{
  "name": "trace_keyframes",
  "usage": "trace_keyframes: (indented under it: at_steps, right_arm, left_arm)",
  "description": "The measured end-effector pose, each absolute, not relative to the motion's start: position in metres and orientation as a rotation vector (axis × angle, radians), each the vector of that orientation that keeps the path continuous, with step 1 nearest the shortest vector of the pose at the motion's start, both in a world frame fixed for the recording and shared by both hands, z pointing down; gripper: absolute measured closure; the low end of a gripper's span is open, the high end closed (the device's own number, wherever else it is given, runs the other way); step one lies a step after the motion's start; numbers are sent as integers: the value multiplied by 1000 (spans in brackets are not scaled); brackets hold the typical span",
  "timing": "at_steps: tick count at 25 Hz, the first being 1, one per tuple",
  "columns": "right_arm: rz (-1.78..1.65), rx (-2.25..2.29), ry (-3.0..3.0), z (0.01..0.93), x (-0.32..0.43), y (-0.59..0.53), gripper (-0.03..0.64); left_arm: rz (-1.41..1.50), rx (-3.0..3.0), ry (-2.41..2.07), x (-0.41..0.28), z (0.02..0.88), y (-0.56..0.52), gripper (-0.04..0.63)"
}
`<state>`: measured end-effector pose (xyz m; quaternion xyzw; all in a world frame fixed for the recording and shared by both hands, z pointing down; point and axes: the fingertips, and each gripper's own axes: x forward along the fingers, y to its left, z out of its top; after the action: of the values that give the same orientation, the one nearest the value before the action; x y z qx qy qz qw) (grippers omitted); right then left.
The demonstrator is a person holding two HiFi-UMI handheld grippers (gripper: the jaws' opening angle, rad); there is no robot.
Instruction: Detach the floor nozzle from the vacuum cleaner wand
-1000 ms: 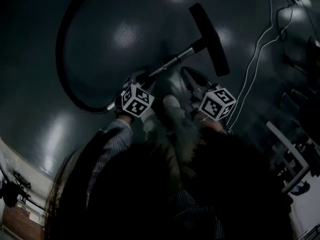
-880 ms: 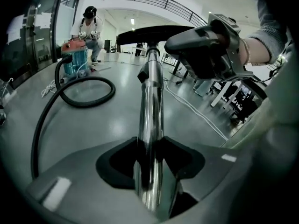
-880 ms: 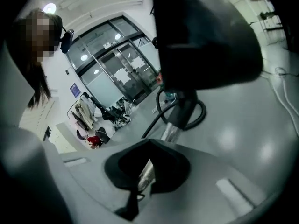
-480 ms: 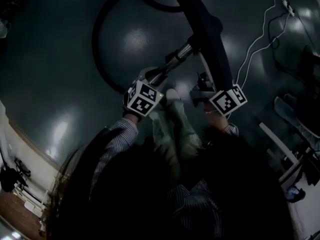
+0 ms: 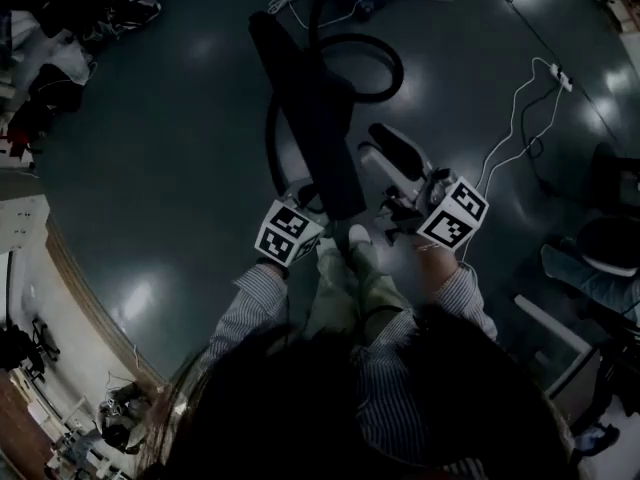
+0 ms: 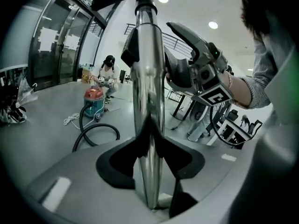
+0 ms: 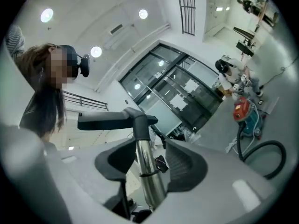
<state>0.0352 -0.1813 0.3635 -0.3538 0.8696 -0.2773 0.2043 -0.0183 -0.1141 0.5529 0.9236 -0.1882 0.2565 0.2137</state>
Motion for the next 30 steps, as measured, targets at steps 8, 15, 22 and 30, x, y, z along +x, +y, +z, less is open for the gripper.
trace_keyframes:
  at_steps: [8, 15, 22, 30]
  right_arm:
    - [-589, -686, 2683, 201, -21, -158, 382]
    - [-448, -479, 2870, 120, -57, -145, 341]
    - [-328, -366, 2992, 102, -67, -126, 407]
    - [-202, -287, 3148, 112, -73, -108, 425]
  left_arm:
    - [564, 2635, -632, -25, 416, -90, 405]
    - [587, 2774, -625, -18, 369, -70, 397]
    - [674, 2800, -666, -32, 356, -64, 396]
    - [707, 2829, -631, -28, 364, -49, 393]
